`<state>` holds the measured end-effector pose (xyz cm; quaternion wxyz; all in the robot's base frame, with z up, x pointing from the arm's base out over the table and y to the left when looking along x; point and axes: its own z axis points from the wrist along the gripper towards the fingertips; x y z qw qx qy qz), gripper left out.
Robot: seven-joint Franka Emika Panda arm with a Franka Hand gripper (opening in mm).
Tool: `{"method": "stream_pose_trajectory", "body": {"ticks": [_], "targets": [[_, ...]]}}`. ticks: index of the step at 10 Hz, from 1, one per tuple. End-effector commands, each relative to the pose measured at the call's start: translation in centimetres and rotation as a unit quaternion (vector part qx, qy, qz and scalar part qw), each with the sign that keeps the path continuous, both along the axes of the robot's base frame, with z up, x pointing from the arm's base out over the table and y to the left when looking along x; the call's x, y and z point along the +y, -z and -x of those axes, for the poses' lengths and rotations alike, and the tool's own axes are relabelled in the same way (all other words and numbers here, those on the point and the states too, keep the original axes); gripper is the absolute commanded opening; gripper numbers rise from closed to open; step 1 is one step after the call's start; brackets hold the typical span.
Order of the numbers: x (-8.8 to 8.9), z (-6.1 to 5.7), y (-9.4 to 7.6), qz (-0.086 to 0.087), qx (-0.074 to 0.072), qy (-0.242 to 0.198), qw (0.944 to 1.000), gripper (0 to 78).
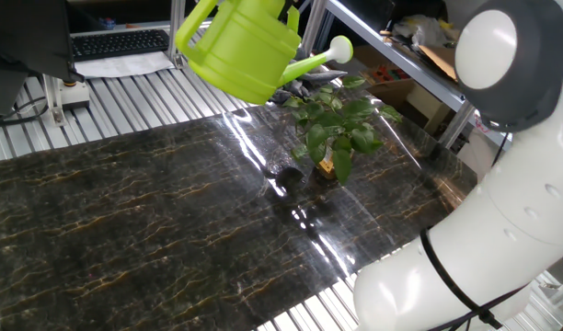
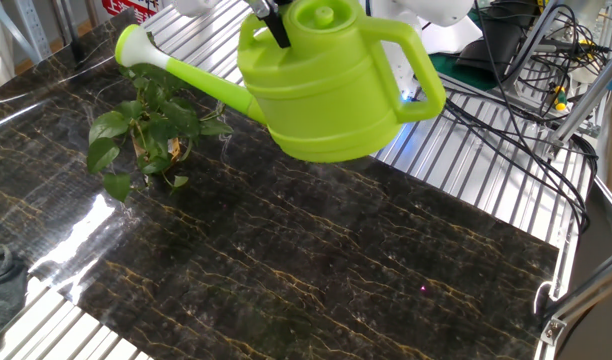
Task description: Water the plant
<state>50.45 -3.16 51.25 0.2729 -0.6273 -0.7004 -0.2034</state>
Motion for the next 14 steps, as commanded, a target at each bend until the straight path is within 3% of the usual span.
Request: {"method": "stream_pose_trajectory", "body": {"ticks": [1,3,7,11,14], "targets": [[-0.9,-0.4,-0.5,-0.013,0.002,-0.006,0.9999,1.1],[-1.0,-0.4,-0.4,-0.025,0.007,-0.008,0.9996,1.1],[-1.3,-0.2,-0.7,-0.02,0.012,-0.01,0.9997,1.1],[-3.2,-0.8,-2.2,-0.02,0.028,-0.019,0.9992,1.1],[-3.4,-0.6,-2.0,-0.029,0.035,-0.014,0.9989,1.1]]}}
